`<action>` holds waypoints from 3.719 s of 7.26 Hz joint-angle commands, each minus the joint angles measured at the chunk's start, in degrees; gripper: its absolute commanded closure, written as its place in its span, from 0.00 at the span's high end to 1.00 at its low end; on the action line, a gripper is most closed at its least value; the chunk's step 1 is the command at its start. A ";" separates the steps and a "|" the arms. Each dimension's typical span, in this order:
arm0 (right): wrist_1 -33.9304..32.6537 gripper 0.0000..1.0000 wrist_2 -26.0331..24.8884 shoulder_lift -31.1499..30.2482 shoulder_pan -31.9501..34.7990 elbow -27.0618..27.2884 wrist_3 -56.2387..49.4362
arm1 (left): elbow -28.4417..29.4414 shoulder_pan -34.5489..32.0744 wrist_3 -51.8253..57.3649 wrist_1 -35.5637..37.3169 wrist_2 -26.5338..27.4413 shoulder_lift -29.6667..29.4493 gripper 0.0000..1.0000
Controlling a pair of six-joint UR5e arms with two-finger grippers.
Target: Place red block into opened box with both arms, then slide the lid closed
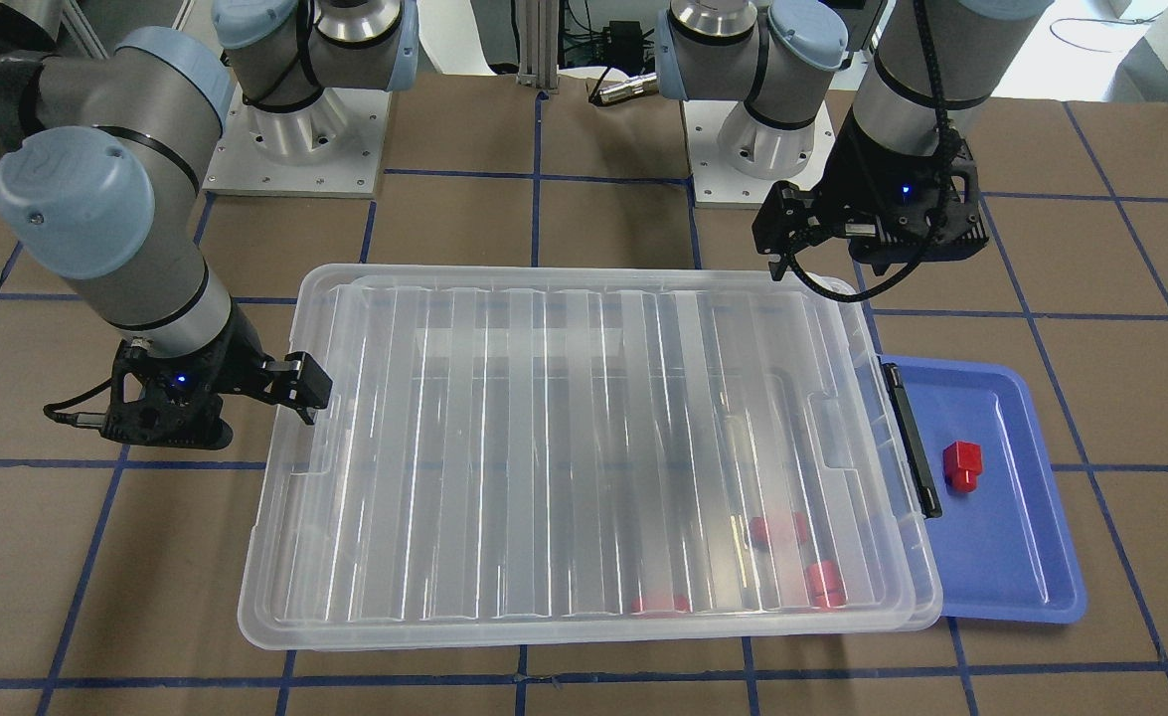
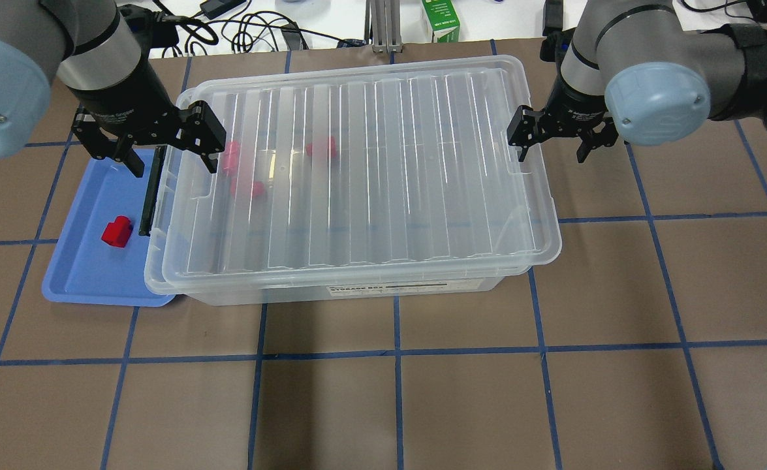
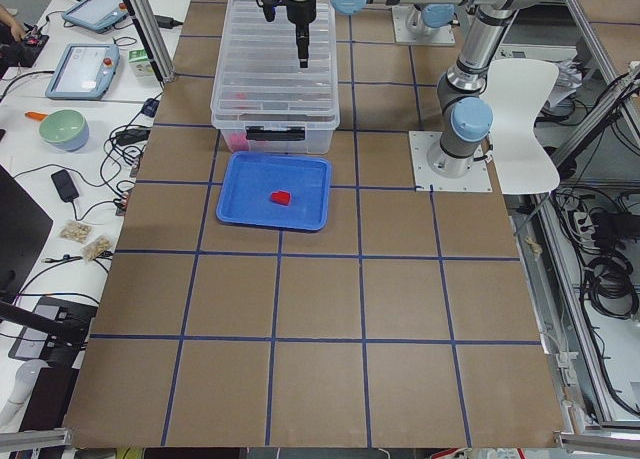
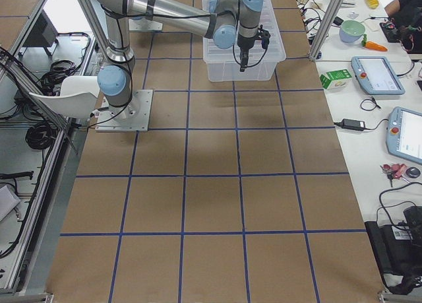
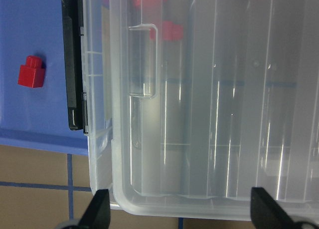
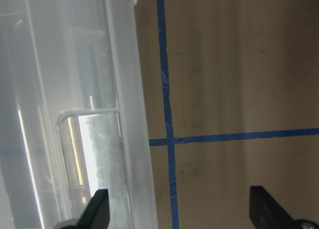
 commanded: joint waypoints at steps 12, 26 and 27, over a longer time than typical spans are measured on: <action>0.54 1.00 -5.08 -0.47 -5.11 0.17 -2.74 | -0.12 -0.09 0.00 0.17 -0.02 0.02 1.00; 0.54 1.00 -8.88 -0.47 -14.95 -0.01 -18.83 | -0.12 -0.35 -0.53 0.25 -0.28 -0.15 1.00; 0.54 1.00 -9.06 -0.47 -14.95 -0.01 -19.00 | -0.12 -0.35 -0.53 0.25 -0.19 -0.06 1.00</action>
